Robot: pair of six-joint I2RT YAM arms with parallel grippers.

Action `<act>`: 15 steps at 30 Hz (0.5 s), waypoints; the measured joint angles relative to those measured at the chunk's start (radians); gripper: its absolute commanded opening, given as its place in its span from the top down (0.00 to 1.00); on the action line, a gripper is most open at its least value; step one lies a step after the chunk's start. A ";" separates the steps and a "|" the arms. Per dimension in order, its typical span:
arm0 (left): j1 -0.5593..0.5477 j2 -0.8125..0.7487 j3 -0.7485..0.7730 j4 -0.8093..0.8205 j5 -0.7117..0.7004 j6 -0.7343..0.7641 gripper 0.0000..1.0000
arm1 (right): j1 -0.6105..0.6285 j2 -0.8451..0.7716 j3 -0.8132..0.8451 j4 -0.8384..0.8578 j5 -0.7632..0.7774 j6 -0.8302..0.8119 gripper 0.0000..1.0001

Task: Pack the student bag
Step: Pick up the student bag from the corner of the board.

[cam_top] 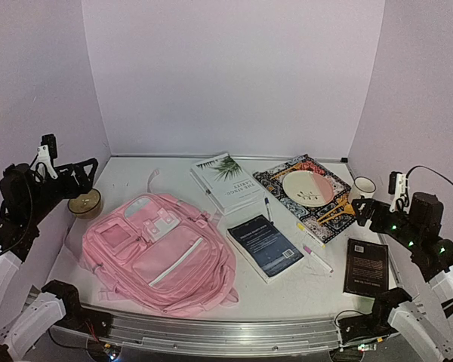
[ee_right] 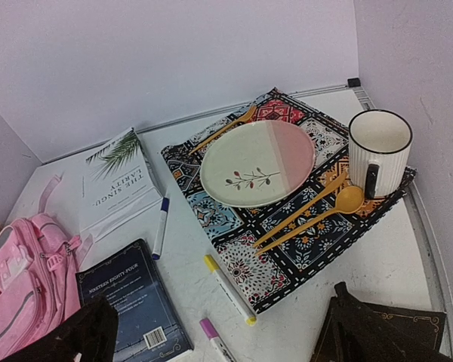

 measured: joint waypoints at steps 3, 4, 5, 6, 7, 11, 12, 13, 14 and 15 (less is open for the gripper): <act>0.000 0.000 0.000 0.000 0.000 0.000 0.01 | 0.000 0.004 -0.008 0.020 -0.005 0.001 0.02; 0.000 0.000 0.000 0.000 0.000 0.000 0.01 | 0.000 0.007 -0.013 0.030 -0.010 0.003 0.02; 0.000 0.000 0.000 0.000 0.000 -0.001 0.00 | 0.000 0.011 -0.020 0.039 -0.016 0.006 0.02; 0.000 0.000 -0.001 0.000 0.000 -0.001 0.00 | 0.000 0.021 -0.027 0.050 -0.027 0.011 0.02; 0.000 0.000 -0.001 0.000 0.000 -0.002 0.01 | 0.000 0.034 -0.033 0.060 -0.038 0.018 0.02; 0.000 0.020 -0.006 0.003 0.002 -0.017 0.01 | 0.000 0.101 -0.044 0.099 -0.083 0.050 0.02; 0.000 0.036 -0.006 0.005 0.005 -0.027 0.01 | 0.000 0.119 -0.044 0.109 -0.095 0.057 0.02; 0.000 0.056 -0.006 0.008 0.008 -0.035 0.01 | 0.000 0.136 -0.044 0.119 -0.108 0.064 0.02; 0.000 0.078 -0.006 0.008 0.012 -0.044 0.01 | 0.000 0.157 -0.044 0.132 -0.122 0.071 0.02; 0.000 0.107 -0.005 0.008 0.021 -0.054 0.01 | 0.002 0.176 -0.043 0.142 -0.135 0.078 0.02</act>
